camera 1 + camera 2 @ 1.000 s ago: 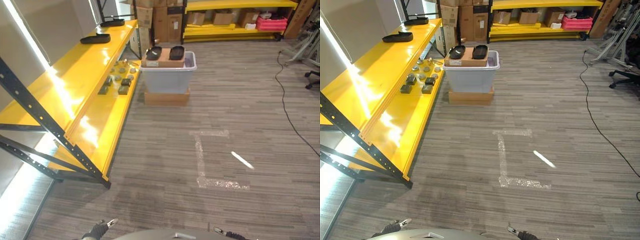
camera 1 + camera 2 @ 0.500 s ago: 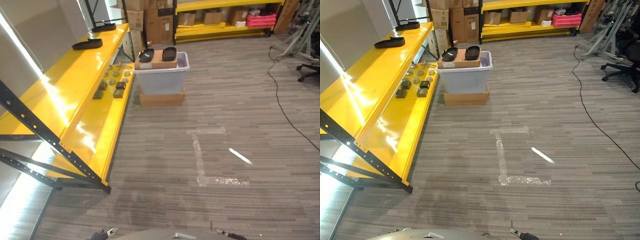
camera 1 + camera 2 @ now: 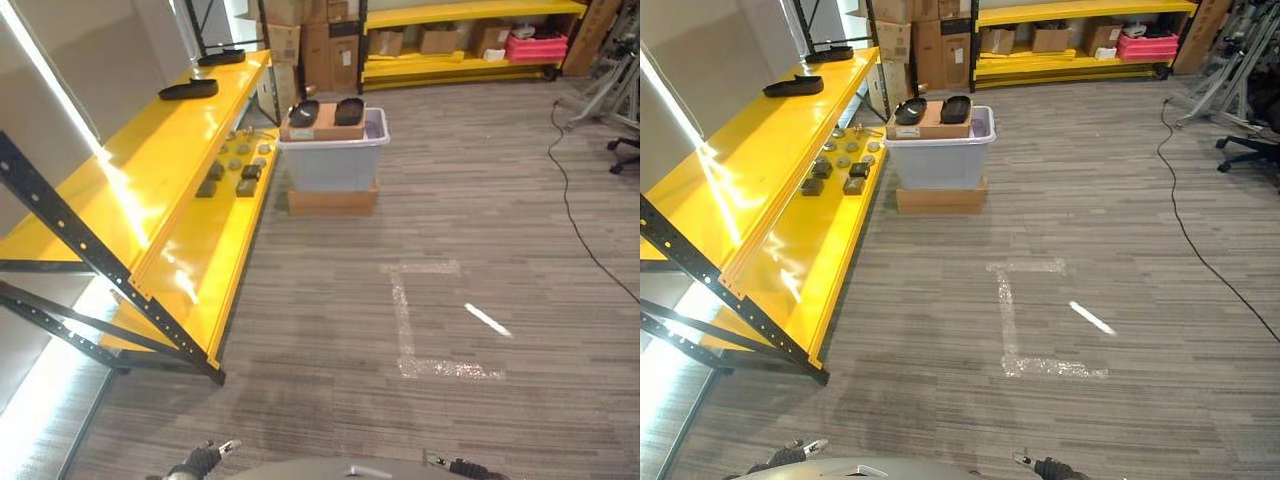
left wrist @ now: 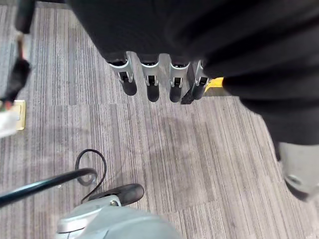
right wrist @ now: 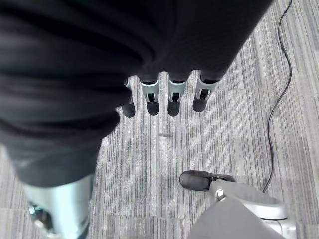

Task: Move parts from the plastic box to the shelf.

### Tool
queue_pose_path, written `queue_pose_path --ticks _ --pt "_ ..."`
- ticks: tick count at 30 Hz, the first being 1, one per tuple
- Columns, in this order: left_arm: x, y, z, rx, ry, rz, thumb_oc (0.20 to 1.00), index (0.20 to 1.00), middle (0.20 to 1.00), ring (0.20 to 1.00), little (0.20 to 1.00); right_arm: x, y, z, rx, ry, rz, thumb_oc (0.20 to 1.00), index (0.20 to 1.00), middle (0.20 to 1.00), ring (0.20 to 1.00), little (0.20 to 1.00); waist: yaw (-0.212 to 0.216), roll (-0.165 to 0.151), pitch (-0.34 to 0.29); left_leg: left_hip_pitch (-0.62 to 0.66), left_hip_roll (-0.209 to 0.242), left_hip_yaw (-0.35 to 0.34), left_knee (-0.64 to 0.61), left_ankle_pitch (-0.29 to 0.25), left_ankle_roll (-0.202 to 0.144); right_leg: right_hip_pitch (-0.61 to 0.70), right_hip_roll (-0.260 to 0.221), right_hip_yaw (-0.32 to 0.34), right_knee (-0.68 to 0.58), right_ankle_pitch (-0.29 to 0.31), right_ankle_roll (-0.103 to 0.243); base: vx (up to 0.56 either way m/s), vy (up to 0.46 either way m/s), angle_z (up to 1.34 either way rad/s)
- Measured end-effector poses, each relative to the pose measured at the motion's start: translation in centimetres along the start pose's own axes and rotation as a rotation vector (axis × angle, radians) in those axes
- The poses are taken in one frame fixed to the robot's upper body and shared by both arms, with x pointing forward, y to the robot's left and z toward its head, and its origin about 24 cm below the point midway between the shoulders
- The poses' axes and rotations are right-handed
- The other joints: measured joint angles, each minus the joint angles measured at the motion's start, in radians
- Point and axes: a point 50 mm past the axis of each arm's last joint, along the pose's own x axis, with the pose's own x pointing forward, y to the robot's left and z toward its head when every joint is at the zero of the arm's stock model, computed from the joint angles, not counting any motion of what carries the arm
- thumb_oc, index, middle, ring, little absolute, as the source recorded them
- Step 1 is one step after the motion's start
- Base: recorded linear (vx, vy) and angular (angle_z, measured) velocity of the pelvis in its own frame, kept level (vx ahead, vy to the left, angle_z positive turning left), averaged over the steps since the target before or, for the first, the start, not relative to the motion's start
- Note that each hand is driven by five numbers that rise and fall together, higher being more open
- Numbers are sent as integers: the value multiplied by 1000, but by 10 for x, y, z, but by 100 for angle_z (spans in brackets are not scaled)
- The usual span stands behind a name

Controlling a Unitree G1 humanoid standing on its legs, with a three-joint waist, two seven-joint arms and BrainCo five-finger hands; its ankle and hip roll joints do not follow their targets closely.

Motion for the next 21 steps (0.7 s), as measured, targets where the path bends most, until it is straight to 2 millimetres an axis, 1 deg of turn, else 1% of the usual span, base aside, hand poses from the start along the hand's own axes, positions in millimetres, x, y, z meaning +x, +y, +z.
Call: queue_pose_path --ticks 1,3,5,8,10,11,12,13,14,15,16,17,18,19,20,21 --pt "0 0 0 1 -1 0 1000 1000 1000 1000 1000 0 0 0 0 -1 -4 1000 1000 1000 1000 1000 1 -1 1 -1 -2 -1 -1 1 1 -1 -1 0 0 0 1 -38 162 -1" --pt "1 0 5 32 -11 -4 1000 1000 1000 1000 1000 1 -2 8 -1 -18 -14 1000 1000 1000 1000 1000 -1 -3 6 -17 -8 -5 1 5 8 -40 -10 6 50 -12 10 -30 178 -3" --pt "2 1 9 44 -21 -2 1000 1000 1000 1000 1000 1 -1 11 -1 -27 -11 1000 1000 1000 1000 1000 1 -12 12 -21 -15 -1 -1 5 13 -68 -16 22 91 -28 18 -5 149 -12" --pt "2 6 11 108 -18 3 1000 1000 1000 1000 1000 2 5 21 1 -53 2 1000 1000 1000 1000 1000 -3 -38 31 -19 -29 29 -3 3 29 -148 -36 56 225 -86 34 14 143 -26" --pt "3 15 15 136 -19 23 1000 1000 1000 1000 1000 2 10 27 2 -66 14 1000 1000 1000 1000 1000 -17 -56 56 -10 -37 48 -5 5 40 -186 -49 79 314 -108 47 32 98 -29" --pt "4 23 18 150 -24 42 1000 1000 1000 1000 1000 2 15 33 3 -82 27 1000 1000 1000 1000 1000 -23 -65 82 -10 -35 56 -6 1 52 -223 -54 82 380 -115 53 80 56 -20" --pt "4 29 21 163 -30 58 1000 1000 1000 1000 1000 2 21 33 7 -85 41 1000 1000 1000 1000 1000 -30 -65 102 -10 -35 64 -17 6 58 -265 -73 77 435 -128 64 140 8 -27" --pt "4 30 21 163 -27 60 1000 1000 1000 1000 1000 2 24 30 7 -73 48 1000 1000 1000 1000 1000 -29 -72 105 -2 -33 74 -26 9 62 -291 -93 79 446 -130 68 109 -14 -31" --pt "4 31 20 163 -20 61 1000 1000 1000 1000 1000 2 27 28 9 -69 56 1000 1000 1000 1000 1000 -39 -69 115 4 -28 78 -30 -4 48 -305 -101 92 411 -129 70 173 -60 -28" --pt "4 34 20 161 -15 71 1000 1000 1000 1000 1000 2 32 27 11 -74 69 1000 1000 1000 1000 1000 -45 -75 116 4 -21 78 -32 -7 45 -315 -97 146 326 -112 87 177 -78 -14" --pt "4 35 23 158 -18 79 1000 1000 1000 1000 1000 1 35 18 15 -51 73 1000 1000 1000 1000 1000 -57 -84 116 7 -18 75 -31 -12 39 -327 -94 179 250 -76 93 346 -178 -2" --pt "4 34 25 157 -23 83 1000 1000 1000 1000 1000 1 35 15 15 -47 73 1000 1000 1000 1000 1000 -61 -83 117 6 -16 73 -27 -13 38 -343 -86 195 231 -51 91 331 -196 18" --pt "5 34 27 156 -19 87 1000 1000 1000 1000 1000 1 38 17 19 -48 77 1000 1000 1000 1000 1000 -79 -92 116 3 -7 58 -30 -34 9 -363 -82 189 130 2 92 346 -237 32" --pt "5 33 24 154 -11 86 1000 1000 1000 1000 1000 1 39 11 18 -28 76 1000 1000 1000 1000 1000 -85 -105 111 7 -7 47 -33 -36 6 -361 -95 149 104 24 91 287 -234 44" --pt "5 31 24 152 -14 81 1000 1000 1000 1000 1000 0 38 6 18 -10 74 1000 1000 1000 1000 1000 -90 -107 110 22 -3 36 -33 -45 -4 -358 -101 121 107 70 88 208 -178 36" --pt "5 26 23 148 -18 68 1000 1000 1000 1000 1000 0 36 -1 15 8 66 1000 1000 1000 1000 1000 -91 -91 105 40 25 25 -33 -62 -23 -334 -93 68 107 110 73 306 -291 34"
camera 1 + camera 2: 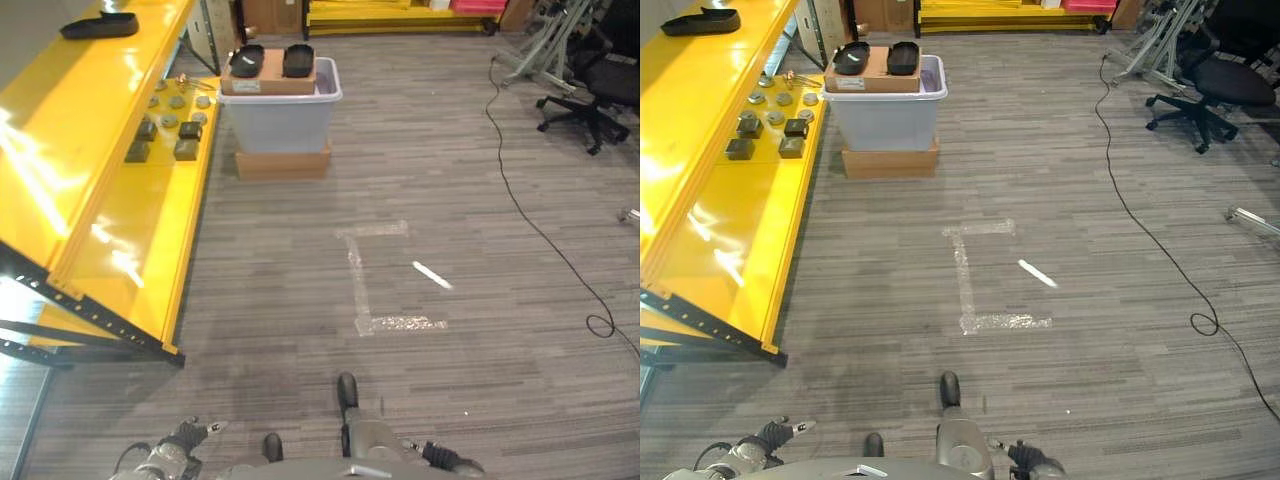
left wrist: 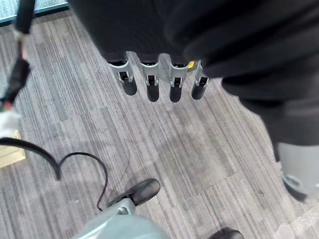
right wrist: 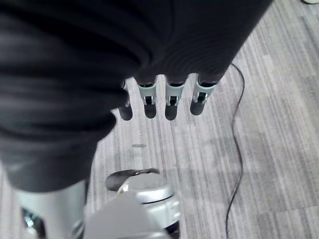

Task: Move parts from the plastic box to the shelf.

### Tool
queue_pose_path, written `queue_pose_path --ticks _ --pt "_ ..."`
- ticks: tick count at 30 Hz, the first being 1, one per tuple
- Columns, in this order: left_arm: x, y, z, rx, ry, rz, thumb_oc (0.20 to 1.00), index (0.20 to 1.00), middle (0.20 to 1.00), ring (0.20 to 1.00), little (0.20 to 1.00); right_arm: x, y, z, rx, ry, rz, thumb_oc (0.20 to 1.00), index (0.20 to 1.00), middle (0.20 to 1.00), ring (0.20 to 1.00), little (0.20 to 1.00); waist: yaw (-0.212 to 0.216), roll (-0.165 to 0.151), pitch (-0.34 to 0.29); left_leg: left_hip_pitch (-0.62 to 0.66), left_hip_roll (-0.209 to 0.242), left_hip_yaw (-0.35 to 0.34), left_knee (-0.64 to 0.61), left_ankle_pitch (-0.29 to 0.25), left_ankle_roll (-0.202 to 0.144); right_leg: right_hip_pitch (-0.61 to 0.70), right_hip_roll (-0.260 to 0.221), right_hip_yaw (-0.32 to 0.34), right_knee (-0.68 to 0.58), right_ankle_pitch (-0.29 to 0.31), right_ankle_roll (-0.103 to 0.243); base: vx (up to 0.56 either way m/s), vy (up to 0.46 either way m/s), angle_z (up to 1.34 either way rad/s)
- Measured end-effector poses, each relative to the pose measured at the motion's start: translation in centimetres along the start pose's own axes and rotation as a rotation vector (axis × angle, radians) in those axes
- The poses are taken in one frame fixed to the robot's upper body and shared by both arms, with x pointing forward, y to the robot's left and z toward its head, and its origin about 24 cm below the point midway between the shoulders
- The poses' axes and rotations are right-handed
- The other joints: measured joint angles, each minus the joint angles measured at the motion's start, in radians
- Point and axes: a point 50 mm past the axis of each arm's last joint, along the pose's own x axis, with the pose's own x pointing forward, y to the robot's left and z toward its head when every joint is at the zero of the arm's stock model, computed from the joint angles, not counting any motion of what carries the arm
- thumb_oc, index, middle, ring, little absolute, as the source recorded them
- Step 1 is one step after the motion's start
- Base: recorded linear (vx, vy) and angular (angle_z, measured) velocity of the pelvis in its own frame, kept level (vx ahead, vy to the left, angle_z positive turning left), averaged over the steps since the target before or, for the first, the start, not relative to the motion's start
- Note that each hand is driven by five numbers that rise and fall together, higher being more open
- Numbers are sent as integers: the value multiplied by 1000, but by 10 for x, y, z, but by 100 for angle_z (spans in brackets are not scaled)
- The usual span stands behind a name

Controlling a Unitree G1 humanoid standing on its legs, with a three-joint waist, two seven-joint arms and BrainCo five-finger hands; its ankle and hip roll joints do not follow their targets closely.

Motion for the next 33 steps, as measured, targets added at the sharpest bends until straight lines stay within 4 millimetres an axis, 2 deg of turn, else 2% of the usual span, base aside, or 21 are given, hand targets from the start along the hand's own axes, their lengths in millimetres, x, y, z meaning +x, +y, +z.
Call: queue_pose_path --ticks 2,3,5,6,7,8,9,11,13,15,17,19,21,23,24,26,27,28,29,31,33 --pt "-2 -13 -9 -10 26 -30 1000 1000 1000 1000 1000 -2 -6 -20 -3 69 -18 1000 1000 1000 1000 1000 5 42 -33 36 76 -24 28 -24 -31 63 65 -56 -17 14 -41 372 -329 36" --pt "-4 -21 -18 -17 51 -48 1000 1000 1000 1000 1000 -3 -6 -24 -1 84 -21 1000 1000 1000 1000 1000 11 40 -47 25 101 -62 105 -24 -34 118 90 -69 -36 -10 -70 353 -285 42" --pt "-7 -26 -27 -63 71 -55 1000 1000 1000 1000 1000 -3 -7 -22 3 64 -17 1000 1000 1000 1000 1000 45 0 -91 -68 87 -99 334 -23 -57 169 109 -80 -94 -29 -102 238 -224 22" --pt "-6 -22 -26 -88 66 -43 1000 1000 1000 1000 1000 -2 -5 -17 2 41 -11 1000 1000 1000 1000 1000 54 -24 -85 -153 72 -104 507 -1 -92 182 106 -78 -99 -36 -118 136 -121 2" --pt "-5 -15 -24 -96 60 -23 1000 1000 1000 1000 1000 -1 -5 -8 -1 15 -10 1000 1000 1000 1000 1000 65 -43 -77 -276 40 -144 716 77 -118 197 101 -73 -106 -34 -155 177 -94 -11" --pt "-4 -11 -22 -108 56 -15 1000 1000 1000 1000 1000 0 -7 0 -34 -1 -12 1000 1000 1000 1000 1000 83 -53 -72 -354 33 -157 794 68 -123 202 102 -73 -113 -30 -158 231 -61 -9" --pt "-4 -11 -18 -121 46 -14 1000 1000 1000 1000 1000 1 -11 20 -68 -49 -22 1000 1000 1000 1000 1000 92 -54 -50 -424 35 -119 651 38 -118 215 104 -79 -113 -45 -149 276 -38 -10" --pt "-5 -15 -20 -130 44 -23 1000 1000 1000 1000 1000 1 -17 34 -79 -82 -37 1000 1000 1000 1000 1000 99 -29 -39 -430 33 -102 400 56 -117 234 119 -94 -114 -68 -146 261 0 1" --pt "-6 -20 -23 -109 45 -36 1000 1000 1000 1000 1000 0 -21 40 -84 -99 -47 1000 1000 1000 1000 1000 99 -12 -33 -395 17 -87 113 119 -118 251 137 -95 -114 -92 -135 285 24 12" --pt "-5 -21 -19 -95 33 -42 1000 1000 1000 1000 1000 0 -23 48 -91 -118 -54 1000 1000 1000 1000 1000 114 10 -20 -404 -17 -144 -2 169 -103 257 172 -77 -114 -112 -124 301 65 -20" --pt "-6 -21 -25 -97 56 -42 1000 1000 1000 1000 1000 0 -22 57 -91 -138 -53 1000 1000 1000 1000 1000 135 10 -14 -398 -42 -174 0 196 -79 269 188 -52 -108 -118 -130 305 140 -66" --pt "-7 -19 -32 -99 84 -36 1000 1000 1000 1000 1000 0 -20 62 -91 -155 -49 1000 1000 1000 1000 1000 143 -13 -4 -358 -76 -155 42 233 -37 322 191 -37 -107 -138 -130 368 215 -49" --pt "-7 -15 -34 -101 94 -25 1000 1000 1000 1000 1000 1 -14 49 -87 -126 -43 1000 1000 1000 1000 1000 135 -44 -19 -314 -96 -119 85 221 13 365 178 -35 -103 -174 -100 220 203 5" --pt "-6 -15 -30 -95 85 -26 1000 1000 1000 1000 1000 1 -12 36 -83 -89 -38 1000 1000 1000 1000 1000 132 -22 -31 -254 -80 -116 65 211 63 359 188 -17 -25 -206 -65 225 271 -16" --pt "-5 -15 -26 -88 78 -27 1000 1000 1000 1000 1000 1 -12 36 -82 -89 -37 1000 1000 1000 1000 1000 129 6 -26 -217 -54 -112 55 184 69 337 207 -12 54 -224 -41 176 297 -20" --pt "-3 -4 -18 -63 62 -4 1000 1000 1000 1000 1000 1 -3 36 -78 -95 -14 1000 1000 1000 1000 1000 113 29 -11 -171 -37 -112 51 157 64 167 192 -18 462 -263 -14 112 243 -8" --pt "-2 1 -15 -60 55 7 1000 1000 1000 1000 1000 1 0 33 -82 -89 -7 1000 1000 1000 1000 1000 108 33 -7 -161 -47 -110 54 145 67 107 173 -22 595 -257 -12 111 181 22" --pt "0 14 -4 -50 23 39 1000 1000 1000 1000 1000 1 9 29 -99 -88 19 1000 1000 1000 1000 1000 90 5 -5 -137 -98 -115 69 121 82 -2 99 15 829 -284 6 246 173 30" --pt "1 17 1 -50 3 46 1000 1000 1000 1000 1000 1 11 26 -103 -82 24 1000 1000 1000 1000 1000 90 20 1 -129 -112 -115 84 102 99 -33 73 25 828 -289 11 377 185 26" --pt "2 21 15 -39 -30 63 1000 1000 1000 1000 1000 1 1 31 -79 -103 -5 1000 1000 1000 1000 1000 83 27 22 -103 -125 -122 88 62 89 -74 41 26 729 -299 -1 408 35 -11" --pt "3 25 17 -40 -22 74 1000 1000 1000 1000 1000 1 -2 32 -79 -111 -11 1000 1000 1000 1000 1000 67 36 25 -81 -116 -129 60 47 56 -70 31 -40 451 -279 -21 351 -37 -4"
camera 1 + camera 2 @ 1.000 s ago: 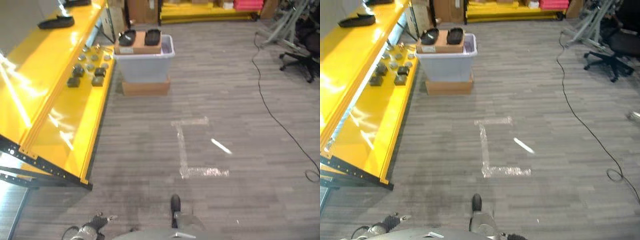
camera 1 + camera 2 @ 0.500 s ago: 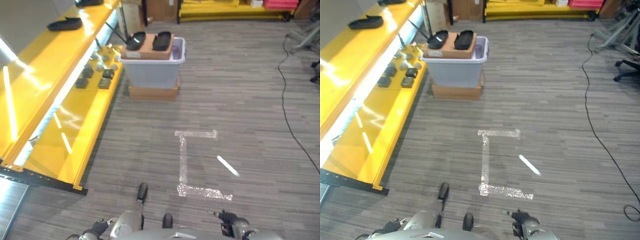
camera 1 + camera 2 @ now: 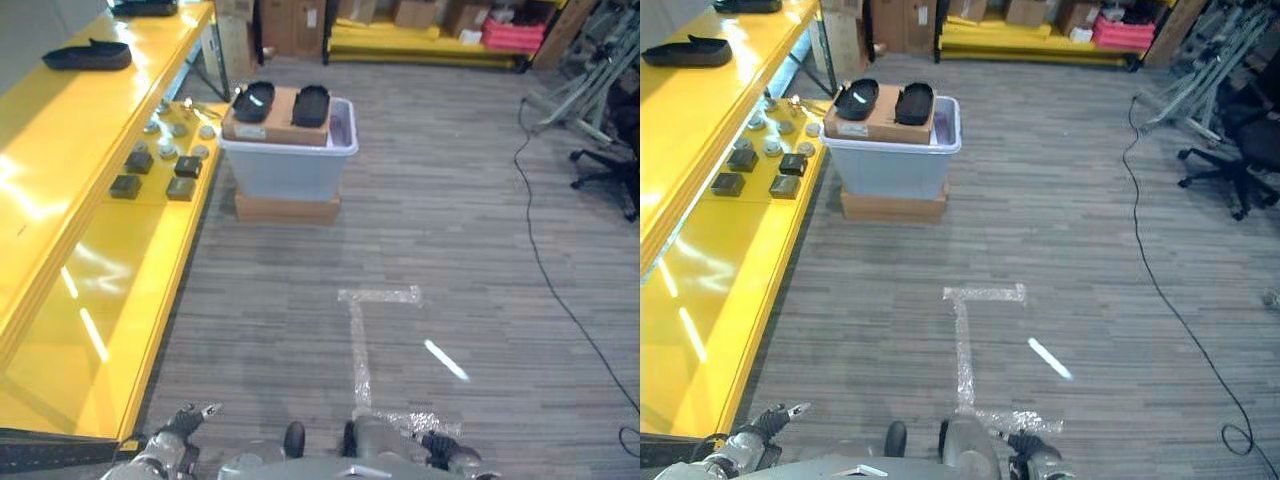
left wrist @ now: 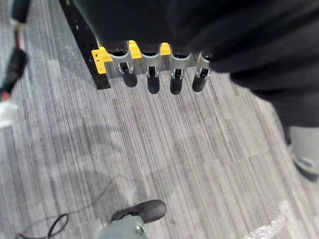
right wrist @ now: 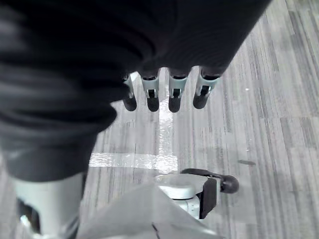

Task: Move parts from the plastic box to the shelf.

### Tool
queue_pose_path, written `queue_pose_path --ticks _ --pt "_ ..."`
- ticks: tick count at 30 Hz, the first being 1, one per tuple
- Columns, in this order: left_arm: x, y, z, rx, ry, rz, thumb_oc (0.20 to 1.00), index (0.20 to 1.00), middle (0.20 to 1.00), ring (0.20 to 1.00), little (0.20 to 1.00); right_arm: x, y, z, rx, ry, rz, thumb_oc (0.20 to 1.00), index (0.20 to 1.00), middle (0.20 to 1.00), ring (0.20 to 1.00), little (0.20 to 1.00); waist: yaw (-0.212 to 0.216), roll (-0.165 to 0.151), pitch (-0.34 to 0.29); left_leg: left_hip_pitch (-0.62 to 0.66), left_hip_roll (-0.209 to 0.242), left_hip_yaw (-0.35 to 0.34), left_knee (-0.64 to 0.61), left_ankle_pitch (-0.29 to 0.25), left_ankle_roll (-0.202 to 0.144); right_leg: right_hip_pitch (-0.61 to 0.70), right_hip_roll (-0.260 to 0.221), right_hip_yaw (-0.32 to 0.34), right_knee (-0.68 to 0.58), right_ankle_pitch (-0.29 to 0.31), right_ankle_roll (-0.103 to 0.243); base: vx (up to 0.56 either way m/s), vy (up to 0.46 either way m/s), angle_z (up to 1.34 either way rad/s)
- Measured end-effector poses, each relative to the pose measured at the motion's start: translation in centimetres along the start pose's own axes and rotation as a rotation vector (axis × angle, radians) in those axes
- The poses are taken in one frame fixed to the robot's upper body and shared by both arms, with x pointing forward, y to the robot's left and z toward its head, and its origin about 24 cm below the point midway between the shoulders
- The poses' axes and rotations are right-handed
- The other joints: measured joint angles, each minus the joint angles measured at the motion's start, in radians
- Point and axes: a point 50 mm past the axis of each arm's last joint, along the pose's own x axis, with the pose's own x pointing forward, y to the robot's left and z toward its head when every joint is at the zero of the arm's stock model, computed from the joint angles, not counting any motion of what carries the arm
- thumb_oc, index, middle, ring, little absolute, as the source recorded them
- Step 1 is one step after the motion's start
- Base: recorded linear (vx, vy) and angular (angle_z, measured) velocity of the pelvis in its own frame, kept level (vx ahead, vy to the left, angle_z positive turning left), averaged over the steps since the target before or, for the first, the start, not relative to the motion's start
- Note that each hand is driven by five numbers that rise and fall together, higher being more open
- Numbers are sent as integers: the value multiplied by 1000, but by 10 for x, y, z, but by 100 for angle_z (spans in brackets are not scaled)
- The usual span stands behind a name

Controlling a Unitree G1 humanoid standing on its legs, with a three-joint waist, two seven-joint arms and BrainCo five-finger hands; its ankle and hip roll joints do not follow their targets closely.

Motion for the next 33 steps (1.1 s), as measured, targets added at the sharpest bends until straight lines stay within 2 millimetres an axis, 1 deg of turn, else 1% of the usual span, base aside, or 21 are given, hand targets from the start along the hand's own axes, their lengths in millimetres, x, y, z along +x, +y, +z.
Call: queue_pose_path --ticks 2,3,6,10,11,12,13,14,15,16,18,19,21,22,23,24,25,27,28,30,33 --pt "1 7 8 -21 -20 21 1000 1000 1000 1000 1000 -1 2 -10 0 29 5 1000 1000 1000 1000 1000 -15 -19 -9 24 -12 -17 -28 -4 1 12 36 24 -366 92 23 375 -45 25" --pt "1 7 10 -26 -25 22 1000 1000 1000 1000 1000 -2 4 -15 2 47 9 1000 1000 1000 1000 1000 -19 -28 -9 37 -20 -21 -30 8 19 13 42 45 -405 132 21 253 -43 41" --pt "1 -2 9 -35 -32 -3 1000 1000 1000 1000 1000 -5 11 -36 9 114 22 1000 1000 1000 1000 1000 -42 -43 -16 110 -30 -74 -31 -32 0 26 93 66 -431 259 -18 344 -138 53" --pt "-3 -16 -10 -41 12 -36 1000 1000 1000 1000 1000 -6 11 -39 11 126 22 1000 1000 1000 1000 1000 -46 -47 -61 171 -27 -112 -22 -68 -52 90 126 6 -414 287 -75 326 -153 40" --pt "-7 -28 -25 -53 52 -67 1000 1000 1000 1000 1000 -6 10 -38 23 117 16 1000 1000 1000 1000 1000 -34 -50 -80 143 -48 -113 89 -91 -64 137 120 -2 -443 257 -141 212 -100 25" --pt "-9 -34 -33 -56 71 -85 1000 1000 1000 1000 1000 -5 10 -34 32 105 17 1000 1000 1000 1000 1000 -24 -60 -84 115 -69 -98 186 -95 -66 169 108 2 -461 251 -151 216 -113 30" --pt "-14 -46 -48 -60 113 -120 1000 1000 1000 1000 1000 -4 9 -26 30 76 16 1000 1000 1000 1000 1000 0 -66 -96 40 -84 -91 392 -113 -90 234 108 24 -504 234 -167 270 -165 18" --pt "-16 -50 -51 -71 108 -129 1000 1000 1000 1000 1000 -3 7 -20 33 51 15 1000 1000 1000 1000 1000 21 -64 -100 -59 -112 -90 604 -91 -122 236 117 27 -499 217 -172 353 -209 1" --pt "-16 -48 -52 -70 107 -127 1000 1000 1000 1000 1000 -3 4 -20 21 59 6 1000 1000 1000 1000 1000 46 -59 -94 -170 -122 -59 811 -37 -116 260 126 47 -511 210 -177 182 -129 -35" --pt "-18 -47 -63 -69 150 -126 1000 1000 1000 1000 1000 -1 7 -13 6 44 16 1000 1000 1000 1000 1000 64 -67 -94 -216 -119 -72 850 -68 -88 278 129 57 -515 200 -188 130 -74 -36" --pt "-18 -41 -65 -79 174 -109 1000 1000 1000 1000 1000 1 9 5 -32 3 25 1000 1000 1000 1000 1000 79 -98 -65 -326 -98 -119 898 -81 -94 306 119 70 -516 186 -198 245 -61 -24" --pt "-17 -34 -65 -94 175 -95 1000 1000 1000 1000 1000 3 10 25 -42 -42 27 1000 1000 1000 1000 1000 96 -122 -36 -379 -32 -94 736 -88 -98 342 103 76 -530 153 -188 396 -42 -13" --pt "-14 -32 -56 -94 146 -91 1000 1000 1000 1000 1000 3 0 27 -48 -42 1 1000 1000 1000 1000 1000 97 -127 -6 -379 30 -70 404 -61 -104 378 98 69 -548 157 -156 348 47 -1" --pt "-14 -33 -57 -96 140 -100 1000 1000 1000 1000 1000 3 -7 29 -52 -44 -19 1000 1000 1000 1000 1000 99 -107 10 -376 44 -67 315 -22 -113 413 103 65 -559 147 -147 350 96 4" --pt "-15 -35 -59 -96 143 -103 1000 1000 1000 1000 1000 2 -20 28 -56 -43 -50 1000 1000 1000 1000 1000 93 -61 8 -332 43 -67 28 53 -123 458 109 59 -566 90 -126 412 157 -21" --pt "-16 -34 -62 -101 153 -101 1000 1000 1000 1000 1000 2 -27 26 -56 -34 -66 1000 1000 1000 1000 1000 100 -15 -7 -298 30 -69 -59 75 -101 497 109 86 -562 40 -114 519 262 -45" --pt "-18 -35 -69 -104 172 -101 1000 1000 1000 1000 1000 2 -26 25 -56 -33 -64 1000 1000 1000 1000 1000 112 3 -24 -266 25 -72 -52 89 -96 522 102 111 -559 19 -88 491 276 -63" --pt "-20 -36 -76 -102 208 -101 1000 1000 1000 1000 1000 2 -22 17 -33 -10 -55 1000 1000 1000 1000 1000 104 -22 -29 -228 -22 -33 -3 120 -73 550 58 117 -464 -38 -45 339 248 -47" --pt "-22 -37 -83 -89 227 -110 1000 1000 1000 1000 1000 2 -12 14 -3 -19 -35 1000 1000 1000 1000 1000 81 -3 -49 -165 -9 -21 -22 154 -22 471 59 99 -214 -72 -26 196 185 -53" --pt "-18 -21 -78 -70 205 -73 1000 1000 1000 1000 1000 1 6 6 -6 -5 11 1000 1000 1000 1000 1000 79 -11 -64 -123 -14 -17 -22 159 -4 319 41 107 99 -106 31 147 131 -40" --pt "-8 5 -49 -61 123 -6 1000 1000 1000 1000 1000 0 23 -4 -15 16 54 1000 1000 1000 1000 1000 51 -46 -81 -101 -42 -32 -29 144 -7 140 31 102 259 -121 53 187 43 20"
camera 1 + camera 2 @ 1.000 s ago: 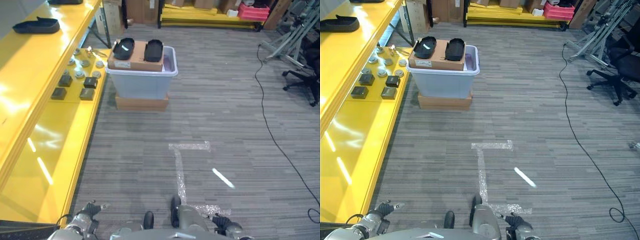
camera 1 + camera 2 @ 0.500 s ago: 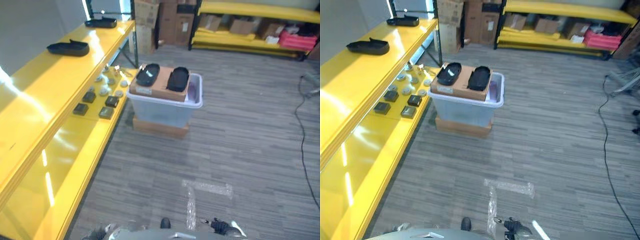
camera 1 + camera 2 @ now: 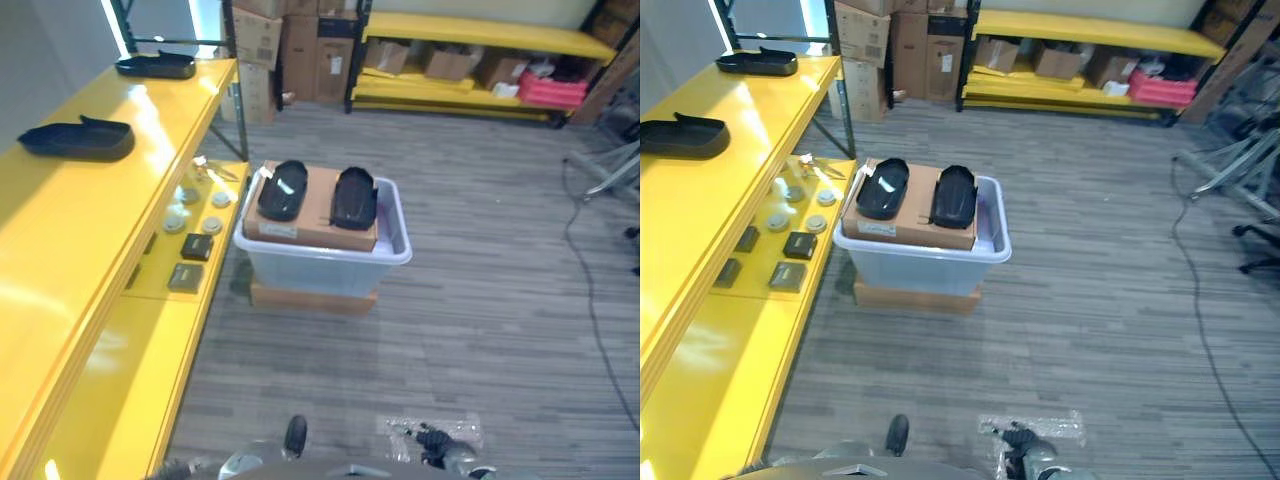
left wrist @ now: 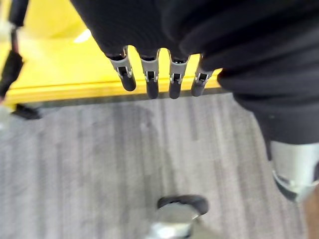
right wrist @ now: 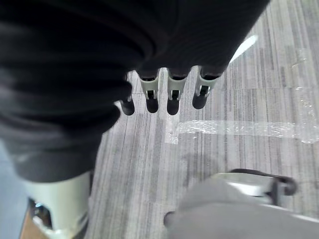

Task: Move parts from the plastic box to the shelf.

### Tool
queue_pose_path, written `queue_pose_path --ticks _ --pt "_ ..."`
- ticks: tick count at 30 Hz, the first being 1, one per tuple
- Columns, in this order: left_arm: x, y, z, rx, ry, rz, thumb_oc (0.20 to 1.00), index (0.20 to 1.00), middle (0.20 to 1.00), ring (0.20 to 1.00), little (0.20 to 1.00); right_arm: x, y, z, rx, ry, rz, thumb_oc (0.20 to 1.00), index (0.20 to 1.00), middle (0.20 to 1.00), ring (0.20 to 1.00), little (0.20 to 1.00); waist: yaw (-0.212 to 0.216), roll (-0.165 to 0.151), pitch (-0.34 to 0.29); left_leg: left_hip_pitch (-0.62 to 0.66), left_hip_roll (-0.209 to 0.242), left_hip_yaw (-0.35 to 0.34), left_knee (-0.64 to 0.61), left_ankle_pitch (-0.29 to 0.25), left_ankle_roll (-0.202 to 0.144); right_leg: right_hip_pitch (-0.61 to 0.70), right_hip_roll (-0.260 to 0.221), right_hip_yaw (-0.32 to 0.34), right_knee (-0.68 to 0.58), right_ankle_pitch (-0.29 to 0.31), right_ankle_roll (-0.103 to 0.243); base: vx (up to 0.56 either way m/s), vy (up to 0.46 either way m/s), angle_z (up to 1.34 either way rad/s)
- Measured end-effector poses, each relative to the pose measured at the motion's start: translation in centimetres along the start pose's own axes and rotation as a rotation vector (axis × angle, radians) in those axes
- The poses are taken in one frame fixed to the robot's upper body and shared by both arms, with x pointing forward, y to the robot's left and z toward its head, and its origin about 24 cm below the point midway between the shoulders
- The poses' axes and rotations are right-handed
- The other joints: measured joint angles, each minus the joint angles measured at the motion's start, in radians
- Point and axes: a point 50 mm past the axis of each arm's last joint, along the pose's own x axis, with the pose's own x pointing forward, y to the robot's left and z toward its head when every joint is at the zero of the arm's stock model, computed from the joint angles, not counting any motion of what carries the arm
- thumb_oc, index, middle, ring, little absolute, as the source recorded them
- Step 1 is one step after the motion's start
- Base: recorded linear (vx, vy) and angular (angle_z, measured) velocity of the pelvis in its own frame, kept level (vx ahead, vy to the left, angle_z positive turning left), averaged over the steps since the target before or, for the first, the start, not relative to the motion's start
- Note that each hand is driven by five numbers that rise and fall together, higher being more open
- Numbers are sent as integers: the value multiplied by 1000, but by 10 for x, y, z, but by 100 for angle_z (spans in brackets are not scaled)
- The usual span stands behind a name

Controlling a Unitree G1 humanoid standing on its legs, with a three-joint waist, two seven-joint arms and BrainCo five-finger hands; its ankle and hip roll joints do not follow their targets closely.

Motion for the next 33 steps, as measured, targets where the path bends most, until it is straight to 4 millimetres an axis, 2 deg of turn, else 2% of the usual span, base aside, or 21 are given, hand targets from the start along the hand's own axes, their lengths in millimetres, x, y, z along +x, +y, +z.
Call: queue_pose_path --ticks 1,2,3,4,7,9,10,11,12,13,14,15,16,17,18,20,21,26,27,29,33 --pt "1 0 16 4 -44 3 1000 1000 1000 1000 1000 0 -1 -3 -3 7 -2 1000 1000 1000 1000 1000 -11 13 7 16 1 -8 -3 -23 -26 -35 4 -18 -28 1 -13 336 -46 23" --pt "2 -4 32 7 -81 0 1000 1000 1000 1000 1000 -1 1 -5 -11 8 3 1000 1000 1000 1000 1000 -9 -13 14 16 14 88 51 -179 -232 -43 -40 -62 -212 38 -87 259 -128 23" --pt "3 2 42 7 -110 16 1000 1000 1000 1000 1000 -1 3 -3 -9 4 8 1000 1000 1000 1000 1000 -16 -14 17 -54 12 69 210 -208 48 -49 -119 -77 -349 89 -28 185 -100 5" --pt "2 2 49 6 -136 18 1000 1000 1000 1000 1000 0 -2 -2 -2 -3 -6 1000 1000 1000 1000 1000 -19 4 27 -36 57 73 194 -193 23 -52 -142 -80 -423 124 11 271 -141 -20" --pt "3 5 42 -2 -112 33 1000 1000 1000 1000 1000 -1 -5 -2 -19 -6 -11 1000 1000 1000 1000 1000 -22 8 27 70 43 47 105 -195 3 -56 -171 -40 -627 247 23 292 -189 -16" --pt "2 4 40 -4 -106 36 1000 1000 1000 1000 1000 0 -6 2 -7 -10 -17 1000 1000 1000 1000 1000 -20 8 30 104 43 43 78 -199 3 -55 -157 -29 -749 331 25 207 -197 13" --pt "2 1 32 0 -89 27 1000 1000 1000 1000 1000 0 -7 0 -6 -6 -17 1000 1000 1000 1000 1000 -33 -3 27 129 42 37 66 -193 12 -49 -143 -50 -761 368 18 243 -239 54" --pt "1 -7 24 3 -78 7 1000 1000 1000 1000 1000 -1 -7 -3 -8 10 -18 1000 1000 1000 1000 1000 -45 -6 23 185 43 27 47 -199 3 -43 -105 -55 -723 410 -31 263 -290 61" --pt "1 -11 19 6 -64 -3 1000 1000 1000 1000 1000 -1 -8 -9 -9 29 -21 1000 1000 1000 1000 1000 -46 -22 11 203 46 19 45 -218 -25 -25 -78 -61 -709 427 -49 266 -356 59" --pt "0 -13 9 9 -37 -6 1000 1000 1000 1000 1000 -1 -9 -10 -7 42 -26 1000 1000 1000 1000 1000 -39 -24 -2 212 54 1 57 -240 -50 -21 -44 -89 -661 401 -63 93 -220 58" --pt "0 -16 9 7 -36 -16 1000 1000 1000 1000 1000 -3 -13 -18 13 61 -38 1000 1000 1000 1000 1000 -19 -35 -1 141 39 -7 234 -275 -70 -1 -37 -95 -645 355 -115 17 -123 71" --pt "0 -15 16 7 -57 -14 1000 1000 1000 1000 1000 -3 -17 -20 10 73 -47 1000 1000 1000 1000 1000 -18 -56 13 42 1 -9 442 -275 -77 28 -60 -92 -671 364 -123 67 -68 47" --pt "0 -17 11 7 -47 -20 1000 1000 1000 1000 1000 -2 -23 -15 5 64 -64 1000 1000 1000 1000 1000 8 -70 22 -17 -12 -24 535 -285 -68 58 -69 -78 -702 369 -129 142 -48 12" --pt "-1 -18 6 5 -36 -26 1000 1000 1000 1000 1000 -3 -30 -14 1 62 -82 1000 1000 1000 1000 1000 13 -72 24 -41 6 -29 518 -306 -65 84 -66 -79 -734 372 -133 241 7 15" --pt "-1 -20 2 9 -24 -32 1000 1000 1000 1000 1000 -3 -44 -8 -6 43 -115 1000 1000 1000 1000 1000 6 -70 30 -66 77 4 374 -303 -87 129 -51 -114 -785 369 -139 189 18 33" --pt "-2 -26 3 6 -41 -52 1000 1000 1000 1000 1000 -5 -68 3 -20 9 -169 1000 1000 1000 1000 1000 6 -21 35 -58 171 22 152 -233 -106 161 -15 -131 -815 368 -126 149 64 9" --pt "-3 -31 -1 2 -33 -63 1000 1000 1000 1000 1000 -6 -76 11 -25 -17 -188 1000 1000 1000 1000 1000 5 11 37 -61 194 20 122 -195 -114 176 5 -127 -815 364 -121 178 109 -33" --pt "-4 -31 -9 18 -5 -64 1000 1000 1000 1000 1000 -8 -86 37 12 -124 -231 1000 1000 1000 1000 1000 -44 43 18 15 201 53 22 -78 -87 211 18 -81 -816 324 -89 138 104 -30" --pt "-3 -28 -6 9 -20 -54 1000 1000 1000 1000 1000 -8 -84 41 24 -158 -239 1000 1000 1000 1000 1000 -51 44 9 33 194 67 -6 -63 -101 211 9 -72 -816 320 -79 82 104 -42" --pt "-2 -14 2 -61 -61 5 1000 1000 1000 1000 1000 -17 -76 70 22 -351 -244 1000 1000 1000 1000 1000 -64 20 10 35 166 107 -25 -59 -79 192 -25 -41 -816 320 -64 69 64 -40" --pt "-2 -11 6 -57 -91 30 1000 1000 1000 1000 1000 -34 -85 94 56 -523 -349 1000 1000 1000 1000 1000 -82 14 8 46 135 115 -25 -68 -54 198 -60 -41 -822 314 -40 44 35 -2"
